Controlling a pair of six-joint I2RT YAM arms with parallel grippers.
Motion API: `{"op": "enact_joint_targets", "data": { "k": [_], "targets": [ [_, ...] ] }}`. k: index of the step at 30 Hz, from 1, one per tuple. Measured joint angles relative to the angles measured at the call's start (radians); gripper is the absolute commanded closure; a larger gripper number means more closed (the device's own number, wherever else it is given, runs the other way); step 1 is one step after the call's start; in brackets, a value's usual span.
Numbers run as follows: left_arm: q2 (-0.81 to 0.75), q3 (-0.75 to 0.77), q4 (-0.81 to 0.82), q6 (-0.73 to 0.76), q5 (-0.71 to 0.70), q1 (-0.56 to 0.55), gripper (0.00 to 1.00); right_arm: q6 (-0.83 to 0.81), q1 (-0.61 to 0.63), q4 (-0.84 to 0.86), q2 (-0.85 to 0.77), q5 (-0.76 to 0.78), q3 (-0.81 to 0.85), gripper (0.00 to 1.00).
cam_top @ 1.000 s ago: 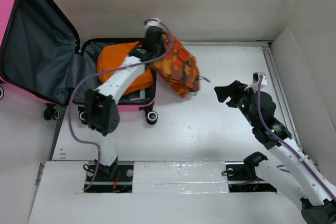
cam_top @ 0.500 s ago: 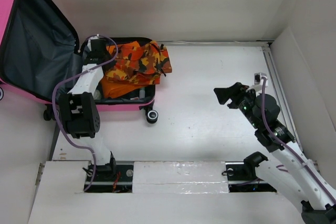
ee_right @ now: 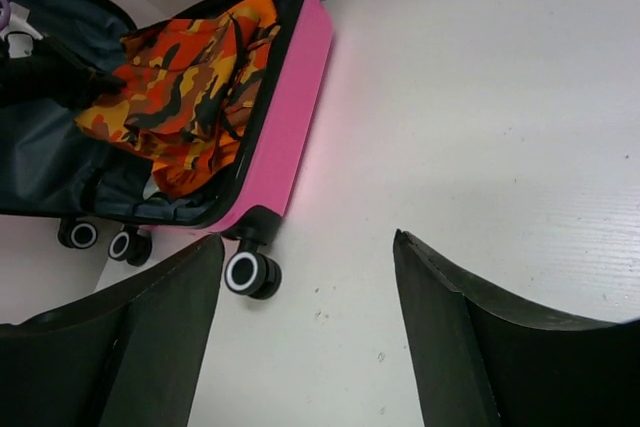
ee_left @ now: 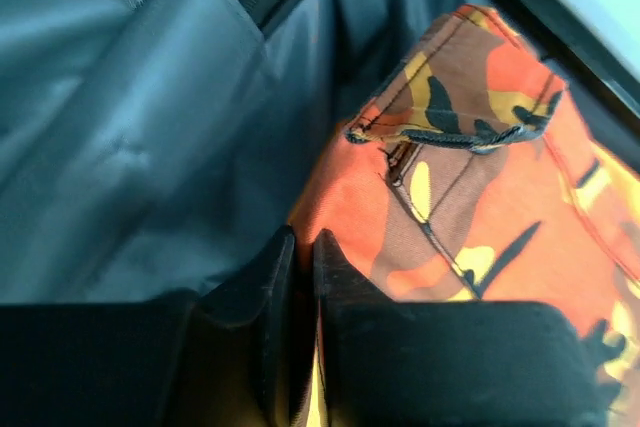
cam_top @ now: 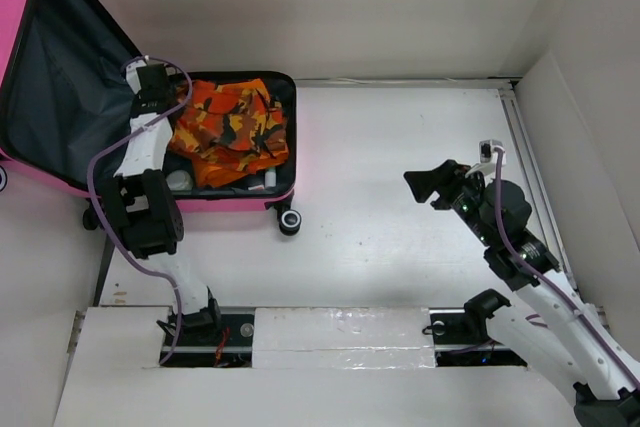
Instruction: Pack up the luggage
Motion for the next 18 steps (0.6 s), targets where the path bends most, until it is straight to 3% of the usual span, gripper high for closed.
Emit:
{"op": "enact_joint_targets", "data": {
  "k": [3, 4, 5, 9, 11, 13, 14, 15, 17, 18],
  "targets": [
    [0.036, 0.023, -0.01, 0.014, -0.026, 0.004, 0.64, -0.002, 0.0, 0.006, 0.01, -0.012, -0.005, 0.19],
    [0.043, 0.023, -0.01, 0.011, -0.029, 0.004, 0.5, -0.005, 0.0, 0.009, 0.018, -0.021, -0.005, 0.18],
    [0.047, 0.023, -0.014, 0.011, -0.032, 0.004, 0.43, -0.006, 0.0, 0.012, 0.031, -0.027, -0.005, 0.18],
    [0.02, 0.008, -0.016, -0.016, -0.045, 0.002, 0.29, -0.023, 0.014, 0.023, 0.088, -0.053, -0.006, 0.18],
    [-0.031, -0.005, -0.028, -0.033, -0.069, -0.008, 0.29, -0.029, 0.025, 0.025, 0.108, -0.063, -0.008, 0.21],
    [-0.107, -0.018, -0.047, -0.05, -0.1, -0.024, 0.29, -0.039, 0.034, 0.032, 0.113, -0.069, -0.014, 0.31],
    [-0.153, -0.024, -0.055, -0.055, -0.116, -0.035, 0.3, -0.043, 0.04, 0.037, 0.112, -0.071, -0.018, 0.53],
    [-0.212, -0.041, -0.055, -0.063, -0.135, -0.045, 0.3, -0.052, 0.045, 0.043, 0.11, -0.074, -0.023, 0.68],
    [-0.361, -0.087, -0.063, -0.076, -0.182, -0.069, 0.34, -0.057, 0.05, 0.054, 0.108, -0.085, -0.03, 0.95],
    [-0.429, -0.107, -0.068, -0.078, -0.208, -0.077, 0.35, -0.062, 0.053, 0.06, 0.106, -0.092, -0.035, 0.98]
  ]
}}
